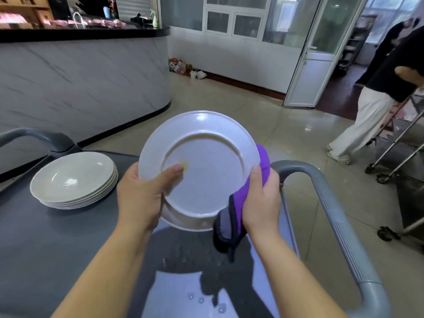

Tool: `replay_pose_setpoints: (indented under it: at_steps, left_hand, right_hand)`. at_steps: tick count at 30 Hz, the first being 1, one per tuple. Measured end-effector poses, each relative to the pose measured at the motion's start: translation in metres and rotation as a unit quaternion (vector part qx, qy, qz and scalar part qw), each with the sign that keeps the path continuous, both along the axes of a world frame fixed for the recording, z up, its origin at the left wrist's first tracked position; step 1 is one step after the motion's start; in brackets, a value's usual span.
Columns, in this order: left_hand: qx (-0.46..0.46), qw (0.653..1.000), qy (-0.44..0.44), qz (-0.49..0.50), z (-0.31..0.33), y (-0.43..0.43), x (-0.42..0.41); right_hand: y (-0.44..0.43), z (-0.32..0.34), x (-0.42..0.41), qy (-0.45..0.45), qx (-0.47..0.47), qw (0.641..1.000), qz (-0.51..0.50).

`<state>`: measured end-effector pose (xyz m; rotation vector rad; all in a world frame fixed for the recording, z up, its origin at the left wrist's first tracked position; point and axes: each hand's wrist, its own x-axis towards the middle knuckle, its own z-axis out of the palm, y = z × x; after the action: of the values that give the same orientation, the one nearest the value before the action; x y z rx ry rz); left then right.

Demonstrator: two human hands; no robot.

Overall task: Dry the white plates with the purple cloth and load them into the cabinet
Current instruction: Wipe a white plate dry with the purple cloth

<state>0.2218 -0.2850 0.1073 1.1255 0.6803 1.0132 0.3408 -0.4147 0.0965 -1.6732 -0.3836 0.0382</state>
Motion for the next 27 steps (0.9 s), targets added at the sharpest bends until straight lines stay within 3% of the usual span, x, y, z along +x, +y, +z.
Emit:
replay_pose_setpoints:
  at_steps: [4,8,12,16,19,24,27]
  left_hand:
    - [0.004,0.999,0.024,-0.045,-0.002,0.008,-0.005]
    - [0.011,0.989,0.054,-0.139,0.001,0.025,-0.016]
    - [0.031,0.996,0.027,-0.082,0.006,0.037,-0.015]
    - [0.006,0.999,-0.025,-0.04,0.003,0.021,-0.008]
    - [-0.051,0.996,-0.065,-0.044,0.0,0.01,-0.004]
    - [-0.013,0.987,-0.049,-0.152,-0.004,0.03,-0.014]
    - [-0.027,0.99,-0.051,-0.126,-0.001,0.038,-0.016]
  right_hand:
    - [0.004,0.006,-0.002,0.005,0.031,0.999,-0.026]
    - [0.001,0.037,0.019,-0.045,-0.043,0.998,0.012]
    - [0.004,0.044,0.015,-0.071,-0.085,0.994,0.02]
    - [0.018,0.02,-0.013,0.065,0.04,0.992,-0.098]
    - [0.026,0.004,-0.027,0.11,0.066,0.983,-0.132]
    - [0.014,0.037,-0.001,0.026,0.004,0.997,-0.071]
    - [0.015,0.058,0.003,-0.065,-0.09,0.994,-0.019]
